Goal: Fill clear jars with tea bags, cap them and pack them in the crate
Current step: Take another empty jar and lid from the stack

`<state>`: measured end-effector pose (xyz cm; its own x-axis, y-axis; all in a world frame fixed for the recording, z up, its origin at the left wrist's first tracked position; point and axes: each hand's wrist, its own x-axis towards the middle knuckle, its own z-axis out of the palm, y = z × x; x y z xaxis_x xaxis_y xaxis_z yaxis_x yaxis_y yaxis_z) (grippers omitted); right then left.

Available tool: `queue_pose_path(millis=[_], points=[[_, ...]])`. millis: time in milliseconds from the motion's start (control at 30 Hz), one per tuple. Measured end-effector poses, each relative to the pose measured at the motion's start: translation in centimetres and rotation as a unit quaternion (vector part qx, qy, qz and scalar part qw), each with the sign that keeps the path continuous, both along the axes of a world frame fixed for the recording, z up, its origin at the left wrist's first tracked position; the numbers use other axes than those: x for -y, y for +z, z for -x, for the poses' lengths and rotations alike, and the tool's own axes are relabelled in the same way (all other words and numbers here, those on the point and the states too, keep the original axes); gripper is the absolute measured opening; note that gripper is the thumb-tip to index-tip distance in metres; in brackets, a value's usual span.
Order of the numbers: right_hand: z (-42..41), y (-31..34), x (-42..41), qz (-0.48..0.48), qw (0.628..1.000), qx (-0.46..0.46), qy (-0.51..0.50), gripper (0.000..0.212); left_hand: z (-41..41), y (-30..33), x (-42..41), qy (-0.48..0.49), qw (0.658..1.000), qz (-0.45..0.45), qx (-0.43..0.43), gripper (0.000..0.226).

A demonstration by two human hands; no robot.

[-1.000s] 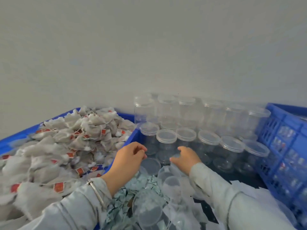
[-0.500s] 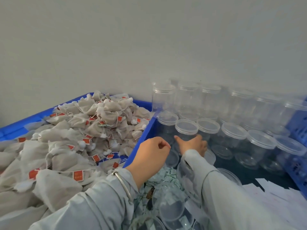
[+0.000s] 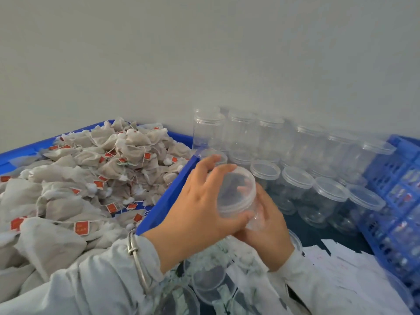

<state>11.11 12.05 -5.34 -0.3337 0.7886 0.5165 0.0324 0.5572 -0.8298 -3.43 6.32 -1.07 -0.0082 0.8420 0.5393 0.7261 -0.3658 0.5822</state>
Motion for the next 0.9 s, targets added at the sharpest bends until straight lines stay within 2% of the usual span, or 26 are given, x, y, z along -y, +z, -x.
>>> queue_pose_path(millis=[133, 300, 400, 500, 567, 633, 700, 833, 900], points=[[-3.8, -1.1, 2.0, 0.042, 0.996, 0.011, 0.075, 0.077, -1.1, 0.1, 0.9, -0.096, 0.989, 0.107, -0.046, 0.083], [-4.5, -2.4, 3.3, 0.081, 0.992, 0.028, 0.096, 0.081, -2.4, -0.6, 1.2, -0.111, 0.989, 0.096, -0.023, 0.076], [-4.6, -3.1, 3.7, 0.051, 0.997, 0.022, 0.061, 0.075, -3.0, -1.5, 1.1, -0.093, 0.99, 0.105, -0.012, 0.082], [-4.5, -4.3, 4.2, -0.025, 0.993, 0.068, -0.095, 0.08, -4.3, -2.6, 1.2, -0.058, 0.989, 0.137, 0.001, 0.092], [-4.5, -5.1, 4.0, -0.122, 0.966, 0.108, -0.202, 0.079, -5.0, -3.0, 1.0, -0.028, 0.986, 0.165, 0.01, 0.096], [-5.0, -5.9, 3.5, -0.234, 0.92, 0.142, -0.282, 0.079, -5.3, -3.2, 0.6, -0.002, 0.978, 0.205, 0.023, 0.097], [-5.3, -6.6, 2.9, -0.302, 0.876, 0.174, -0.333, 0.077, -5.2, -3.4, 0.2, 0.015, 0.968, 0.248, 0.034, 0.098], [-5.4, -7.4, 2.3, -0.347, 0.835, 0.213, -0.371, 0.073, -4.9, -3.0, -0.2, 0.024, 0.93, 0.356, 0.092, 0.091], [-5.4, -7.5, 2.2, -0.35, 0.824, 0.223, -0.385, 0.076, -4.6, -2.8, -0.4, 0.008, 0.898, 0.407, 0.166, 0.079]])
